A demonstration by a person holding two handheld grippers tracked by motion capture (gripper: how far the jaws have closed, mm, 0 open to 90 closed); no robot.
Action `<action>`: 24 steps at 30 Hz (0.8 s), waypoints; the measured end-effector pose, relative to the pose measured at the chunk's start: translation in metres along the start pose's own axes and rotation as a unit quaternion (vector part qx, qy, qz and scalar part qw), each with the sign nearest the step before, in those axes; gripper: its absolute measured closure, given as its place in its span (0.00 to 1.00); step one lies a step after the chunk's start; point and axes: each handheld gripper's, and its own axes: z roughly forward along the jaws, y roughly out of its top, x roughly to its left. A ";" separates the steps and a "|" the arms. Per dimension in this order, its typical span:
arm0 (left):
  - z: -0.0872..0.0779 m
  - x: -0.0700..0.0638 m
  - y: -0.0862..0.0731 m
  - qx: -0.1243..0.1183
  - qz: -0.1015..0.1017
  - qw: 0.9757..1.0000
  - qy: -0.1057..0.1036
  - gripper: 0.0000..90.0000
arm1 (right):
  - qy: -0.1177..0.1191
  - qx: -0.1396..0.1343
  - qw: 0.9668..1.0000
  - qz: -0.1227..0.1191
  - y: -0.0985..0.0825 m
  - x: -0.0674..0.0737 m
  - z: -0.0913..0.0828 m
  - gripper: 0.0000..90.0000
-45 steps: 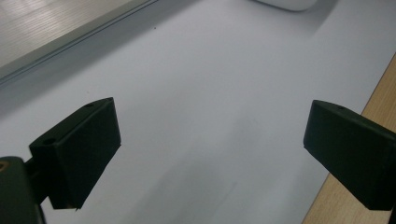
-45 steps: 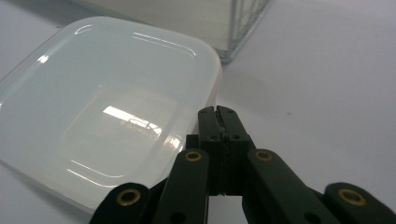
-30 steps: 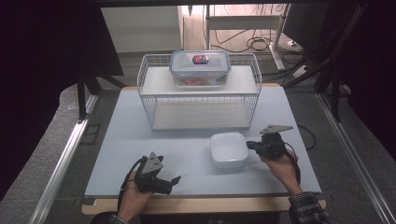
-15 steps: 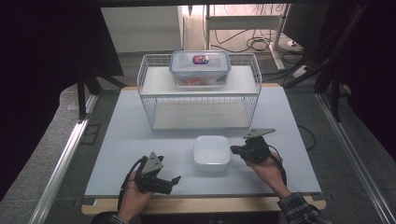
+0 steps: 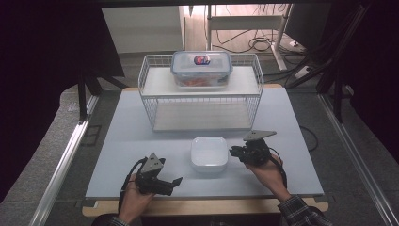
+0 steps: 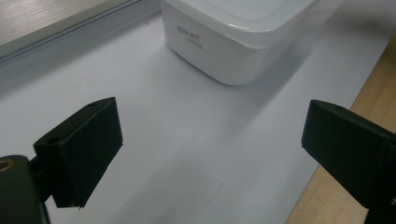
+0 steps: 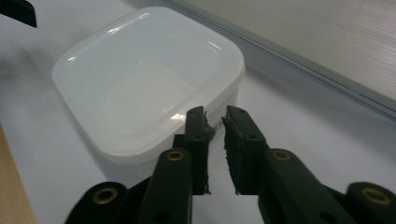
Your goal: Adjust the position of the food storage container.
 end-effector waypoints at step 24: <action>0.003 0.001 -0.003 0.012 0.013 1.000 0.013 0.06 | 0.007 -0.036 0.999 -0.035 -0.023 0.015 -0.022 0.17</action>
